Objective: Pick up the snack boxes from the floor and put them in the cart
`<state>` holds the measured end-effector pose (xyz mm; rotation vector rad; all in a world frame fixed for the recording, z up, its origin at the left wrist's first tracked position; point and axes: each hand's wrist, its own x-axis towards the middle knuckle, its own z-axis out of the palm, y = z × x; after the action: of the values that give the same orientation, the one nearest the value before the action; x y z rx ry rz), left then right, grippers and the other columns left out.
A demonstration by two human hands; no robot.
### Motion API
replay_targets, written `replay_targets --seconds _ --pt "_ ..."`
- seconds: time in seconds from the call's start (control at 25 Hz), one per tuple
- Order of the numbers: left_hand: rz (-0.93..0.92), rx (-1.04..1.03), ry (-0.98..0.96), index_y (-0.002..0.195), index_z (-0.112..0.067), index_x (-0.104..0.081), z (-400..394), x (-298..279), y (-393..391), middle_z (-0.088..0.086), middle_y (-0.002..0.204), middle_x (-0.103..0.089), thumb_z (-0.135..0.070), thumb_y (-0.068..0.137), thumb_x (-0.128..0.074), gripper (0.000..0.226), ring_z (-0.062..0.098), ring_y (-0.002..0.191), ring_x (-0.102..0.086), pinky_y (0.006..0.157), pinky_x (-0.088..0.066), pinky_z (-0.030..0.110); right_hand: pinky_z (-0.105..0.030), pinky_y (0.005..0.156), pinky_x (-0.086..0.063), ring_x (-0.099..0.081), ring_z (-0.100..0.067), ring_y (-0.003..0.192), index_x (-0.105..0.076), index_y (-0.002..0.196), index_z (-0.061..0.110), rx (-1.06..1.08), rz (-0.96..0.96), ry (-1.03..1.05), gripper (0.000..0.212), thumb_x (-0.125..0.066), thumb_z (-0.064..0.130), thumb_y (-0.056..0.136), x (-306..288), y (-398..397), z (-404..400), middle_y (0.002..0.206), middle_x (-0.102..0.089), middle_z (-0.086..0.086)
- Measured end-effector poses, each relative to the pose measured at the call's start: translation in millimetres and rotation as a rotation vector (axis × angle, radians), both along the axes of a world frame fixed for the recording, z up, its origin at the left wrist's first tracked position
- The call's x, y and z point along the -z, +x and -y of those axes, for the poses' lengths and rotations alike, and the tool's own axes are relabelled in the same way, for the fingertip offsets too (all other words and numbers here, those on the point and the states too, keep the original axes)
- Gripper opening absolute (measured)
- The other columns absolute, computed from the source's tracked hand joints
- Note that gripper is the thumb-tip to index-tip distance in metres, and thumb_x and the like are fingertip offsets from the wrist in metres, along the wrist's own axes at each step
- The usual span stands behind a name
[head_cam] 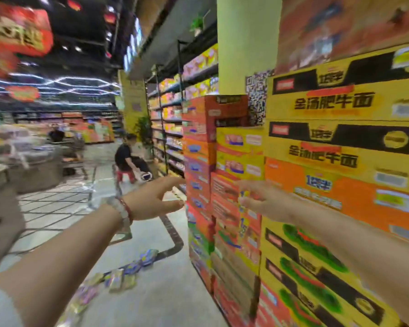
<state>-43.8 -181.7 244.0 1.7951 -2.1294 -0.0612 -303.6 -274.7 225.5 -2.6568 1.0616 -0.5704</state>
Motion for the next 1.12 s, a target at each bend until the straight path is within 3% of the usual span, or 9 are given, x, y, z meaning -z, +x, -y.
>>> replay_targets --seconds 0.12,0.4,0.6,0.88,1.12 --pt "0.011 -0.158 0.011 0.141 -0.024 -0.033 3 14 47 -0.002 0.144 -0.038 -0.032 0.091 -0.056 0.056 0.01 0.124 -0.042 0.088 -0.028 0.009 -0.026 0.108 -0.033 -0.04 -0.014 0.134 -0.035 0.145 0.029 -0.159 -0.021 0.024 0.05 -0.046 0.037 0.097 10 70 44 0.15 -0.037 0.004" --pt "-0.016 -0.476 0.011 0.142 -0.029 -0.031 15 26 119 -0.004 0.147 -0.035 -0.036 0.09 -0.057 0.058 0.011 0.13 -0.038 0.1 -0.027 0.016 -0.022 0.096 -0.036 -0.044 -0.012 0.126 -0.03 0.145 0.036 -0.449 -0.073 0.04 0.051 -0.044 0.044 0.097 11 188 121 0.148 -0.038 0.007" --pt "-0.003 -0.619 0.032 0.143 -0.028 -0.028 26 38 175 -0.006 0.148 -0.033 -0.037 0.09 -0.056 0.06 0.009 0.131 -0.035 0.1 -0.024 0.014 -0.029 0.106 -0.034 -0.036 -0.013 0.133 -0.031 0.145 0.034 -0.592 -0.079 0.029 0.051 -0.045 0.042 0.097 19 277 157 0.148 -0.036 0.007" --pt "-0.003 -0.679 0.086 0.145 -0.032 -0.022 79 57 298 -0.008 0.151 -0.027 -0.038 0.09 -0.054 0.063 0.011 0.136 -0.028 0.109 -0.023 0.024 -0.02 0.095 -0.034 -0.041 -0.009 0.127 -0.031 0.145 0.035 -0.624 -0.075 0.063 0.052 -0.044 0.045 0.096 52 414 214 0.148 -0.036 0.007" --pt "-0.054 -0.619 0.142 0.145 -0.029 -0.024 137 83 408 -0.005 0.152 -0.027 -0.037 0.091 -0.053 0.062 0.013 0.135 -0.031 0.1 -0.025 0.018 -0.023 0.092 -0.037 -0.047 -0.015 0.119 -0.034 0.144 0.031 -0.58 -0.1 0.121 0.051 -0.044 0.044 0.096 79 520 266 0.145 -0.04 0.003"
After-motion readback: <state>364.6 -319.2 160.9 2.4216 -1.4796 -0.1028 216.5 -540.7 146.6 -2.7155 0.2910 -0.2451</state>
